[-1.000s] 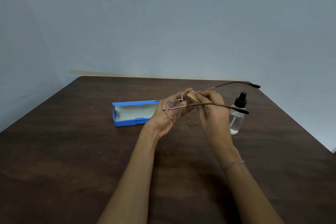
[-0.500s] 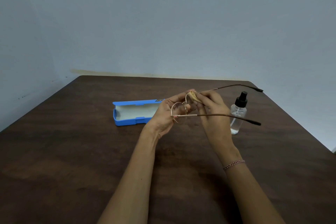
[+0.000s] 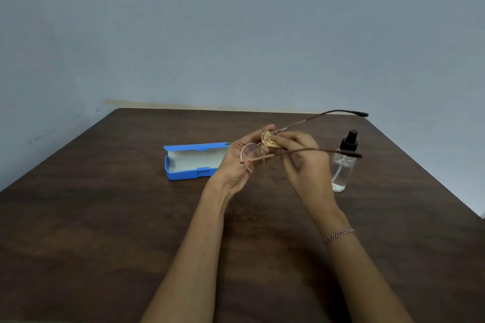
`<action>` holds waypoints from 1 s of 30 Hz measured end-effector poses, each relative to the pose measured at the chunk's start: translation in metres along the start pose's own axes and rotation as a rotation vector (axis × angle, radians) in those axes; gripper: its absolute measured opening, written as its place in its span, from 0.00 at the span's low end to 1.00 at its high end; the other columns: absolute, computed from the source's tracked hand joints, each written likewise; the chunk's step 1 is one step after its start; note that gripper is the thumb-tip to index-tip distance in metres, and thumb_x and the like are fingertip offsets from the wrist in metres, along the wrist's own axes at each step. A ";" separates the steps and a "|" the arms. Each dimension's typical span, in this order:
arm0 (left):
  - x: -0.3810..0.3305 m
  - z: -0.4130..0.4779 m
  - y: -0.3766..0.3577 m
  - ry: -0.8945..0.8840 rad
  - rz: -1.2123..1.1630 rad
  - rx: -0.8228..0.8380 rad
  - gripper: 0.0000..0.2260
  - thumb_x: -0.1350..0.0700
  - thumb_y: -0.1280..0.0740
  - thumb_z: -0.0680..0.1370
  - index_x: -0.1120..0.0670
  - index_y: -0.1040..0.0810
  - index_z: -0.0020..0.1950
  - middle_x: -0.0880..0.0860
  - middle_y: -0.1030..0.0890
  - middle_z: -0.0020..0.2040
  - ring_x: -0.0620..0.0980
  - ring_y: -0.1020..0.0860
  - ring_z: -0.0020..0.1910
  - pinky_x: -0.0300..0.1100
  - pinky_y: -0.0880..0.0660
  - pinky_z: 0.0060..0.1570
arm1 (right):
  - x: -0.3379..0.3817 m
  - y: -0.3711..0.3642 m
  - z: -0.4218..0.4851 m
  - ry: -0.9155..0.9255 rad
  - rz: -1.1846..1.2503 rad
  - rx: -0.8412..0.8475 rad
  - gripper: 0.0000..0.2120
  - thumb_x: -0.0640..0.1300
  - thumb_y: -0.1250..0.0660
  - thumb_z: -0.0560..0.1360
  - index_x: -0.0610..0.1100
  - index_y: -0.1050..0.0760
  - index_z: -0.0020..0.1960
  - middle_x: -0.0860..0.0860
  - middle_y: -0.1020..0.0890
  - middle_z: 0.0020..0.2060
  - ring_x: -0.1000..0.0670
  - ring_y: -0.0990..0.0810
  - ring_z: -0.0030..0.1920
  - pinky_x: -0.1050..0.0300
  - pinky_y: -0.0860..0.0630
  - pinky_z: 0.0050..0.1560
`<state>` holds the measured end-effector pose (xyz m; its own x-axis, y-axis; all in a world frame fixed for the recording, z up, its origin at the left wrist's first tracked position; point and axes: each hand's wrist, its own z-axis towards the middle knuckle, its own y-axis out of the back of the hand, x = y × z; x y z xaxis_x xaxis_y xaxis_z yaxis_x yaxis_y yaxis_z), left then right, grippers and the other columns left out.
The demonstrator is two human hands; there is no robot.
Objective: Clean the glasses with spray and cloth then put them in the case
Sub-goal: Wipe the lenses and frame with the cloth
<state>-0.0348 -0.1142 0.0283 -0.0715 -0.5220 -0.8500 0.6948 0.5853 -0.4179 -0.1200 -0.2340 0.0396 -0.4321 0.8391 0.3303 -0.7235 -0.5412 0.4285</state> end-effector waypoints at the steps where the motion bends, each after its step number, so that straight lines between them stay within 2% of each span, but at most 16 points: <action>1: 0.000 0.001 0.001 -0.007 -0.011 -0.012 0.17 0.64 0.30 0.68 0.53 0.19 0.56 0.56 0.19 0.55 0.52 0.22 0.55 0.45 0.25 0.59 | -0.001 0.000 0.000 -0.013 -0.014 0.001 0.19 0.25 0.33 0.68 0.41 0.20 0.56 0.47 0.20 0.49 0.46 0.22 0.50 0.59 0.27 0.54; 4: 0.004 0.003 0.003 0.002 0.045 -0.005 0.17 0.62 0.27 0.67 0.53 0.18 0.55 0.57 0.19 0.55 0.59 0.26 0.59 0.54 0.33 0.66 | -0.002 0.003 0.002 -0.133 -0.045 -0.046 0.12 0.30 0.31 0.71 0.40 0.19 0.52 0.48 0.19 0.45 0.48 0.21 0.46 0.57 0.25 0.49; 6: 0.008 0.002 0.000 0.015 0.075 0.033 0.20 0.59 0.24 0.65 0.53 0.19 0.57 0.55 0.18 0.52 0.59 0.26 0.58 0.57 0.34 0.66 | -0.001 0.004 0.003 -0.205 -0.031 -0.074 0.09 0.34 0.31 0.73 0.39 0.19 0.52 0.48 0.21 0.44 0.49 0.22 0.45 0.57 0.24 0.47; 9: 0.005 0.002 -0.003 -0.008 0.033 0.039 0.23 0.56 0.21 0.62 0.55 0.19 0.55 0.53 0.17 0.52 0.51 0.20 0.53 0.44 0.23 0.55 | 0.004 0.002 0.003 -0.101 0.011 -0.055 0.09 0.33 0.32 0.72 0.38 0.19 0.52 0.52 0.23 0.45 0.53 0.23 0.46 0.66 0.26 0.49; 11: 0.002 0.002 0.000 -0.030 -0.007 -0.004 0.19 0.59 0.22 0.64 0.56 0.18 0.54 0.54 0.17 0.51 0.50 0.19 0.52 0.39 0.22 0.50 | 0.004 0.001 0.003 -0.049 0.069 -0.021 0.09 0.34 0.32 0.72 0.38 0.19 0.51 0.54 0.23 0.46 0.58 0.24 0.48 0.70 0.27 0.51; 13: 0.000 0.002 0.002 -0.057 -0.039 -0.046 0.15 0.64 0.27 0.66 0.58 0.19 0.52 0.57 0.19 0.55 0.50 0.19 0.52 0.38 0.22 0.48 | 0.002 0.002 0.004 -0.059 0.085 0.005 0.08 0.33 0.31 0.71 0.38 0.18 0.50 0.54 0.23 0.46 0.60 0.25 0.48 0.71 0.27 0.49; 15: 0.000 0.001 0.002 -0.058 -0.060 -0.055 0.15 0.62 0.29 0.64 0.58 0.18 0.49 0.59 0.22 0.58 0.50 0.18 0.51 0.39 0.22 0.48 | -0.001 0.002 0.003 -0.087 0.030 0.002 0.09 0.33 0.30 0.72 0.38 0.19 0.51 0.52 0.21 0.46 0.59 0.24 0.47 0.66 0.25 0.48; 17: 0.003 0.001 -0.002 -0.024 -0.041 -0.063 0.14 0.58 0.29 0.63 0.56 0.16 0.47 0.56 0.21 0.56 0.49 0.19 0.50 0.40 0.22 0.48 | -0.003 0.001 0.002 -0.119 -0.020 -0.023 0.09 0.34 0.31 0.72 0.39 0.19 0.52 0.51 0.21 0.45 0.56 0.24 0.46 0.61 0.24 0.46; 19: 0.006 0.001 -0.007 0.015 0.017 -0.054 0.11 0.61 0.29 0.65 0.57 0.18 0.48 0.54 0.19 0.53 0.49 0.20 0.49 0.38 0.22 0.46 | -0.003 0.000 0.002 -0.159 -0.048 -0.027 0.11 0.34 0.32 0.73 0.41 0.19 0.54 0.49 0.22 0.46 0.51 0.23 0.46 0.58 0.24 0.47; 21: 0.006 0.001 -0.008 0.009 0.036 -0.034 0.09 0.64 0.32 0.68 0.58 0.20 0.48 0.53 0.18 0.51 0.48 0.20 0.47 0.37 0.22 0.45 | -0.001 -0.002 0.002 -0.127 -0.042 -0.018 0.12 0.32 0.33 0.73 0.41 0.20 0.55 0.47 0.22 0.47 0.49 0.23 0.47 0.59 0.25 0.49; 23: 0.001 -0.001 -0.006 -0.013 0.007 -0.046 0.12 0.67 0.33 0.69 0.55 0.19 0.49 0.51 0.17 0.49 0.45 0.19 0.45 0.37 0.22 0.44 | 0.002 -0.003 0.002 -0.050 0.021 0.016 0.12 0.31 0.35 0.73 0.39 0.20 0.55 0.46 0.22 0.50 0.52 0.23 0.51 0.65 0.27 0.55; 25: -0.002 -0.001 -0.003 -0.035 0.000 -0.072 0.14 0.67 0.33 0.68 0.52 0.16 0.46 0.53 0.19 0.54 0.46 0.19 0.49 0.37 0.22 0.45 | 0.002 -0.002 0.003 -0.001 0.056 0.037 0.12 0.30 0.36 0.73 0.38 0.20 0.54 0.46 0.21 0.51 0.53 0.24 0.53 0.67 0.28 0.57; 27: 0.000 -0.001 -0.002 -0.021 0.005 -0.074 0.12 0.64 0.34 0.68 0.52 0.15 0.44 0.54 0.20 0.56 0.49 0.20 0.51 0.39 0.22 0.47 | -0.001 -0.001 0.003 -0.018 0.033 0.004 0.12 0.31 0.35 0.72 0.38 0.20 0.53 0.46 0.21 0.49 0.52 0.23 0.51 0.67 0.27 0.54; 30: 0.008 0.001 -0.002 0.019 0.071 -0.018 0.14 0.59 0.27 0.65 0.51 0.16 0.50 0.53 0.17 0.50 0.49 0.19 0.50 0.41 0.22 0.52 | -0.004 -0.002 0.002 -0.109 -0.058 -0.047 0.13 0.30 0.34 0.72 0.38 0.20 0.55 0.46 0.22 0.45 0.47 0.22 0.46 0.64 0.28 0.48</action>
<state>-0.0364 -0.1205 0.0225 -0.0360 -0.4667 -0.8837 0.6860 0.6315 -0.3615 -0.1161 -0.2370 0.0390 -0.3297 0.8567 0.3967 -0.7713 -0.4867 0.4101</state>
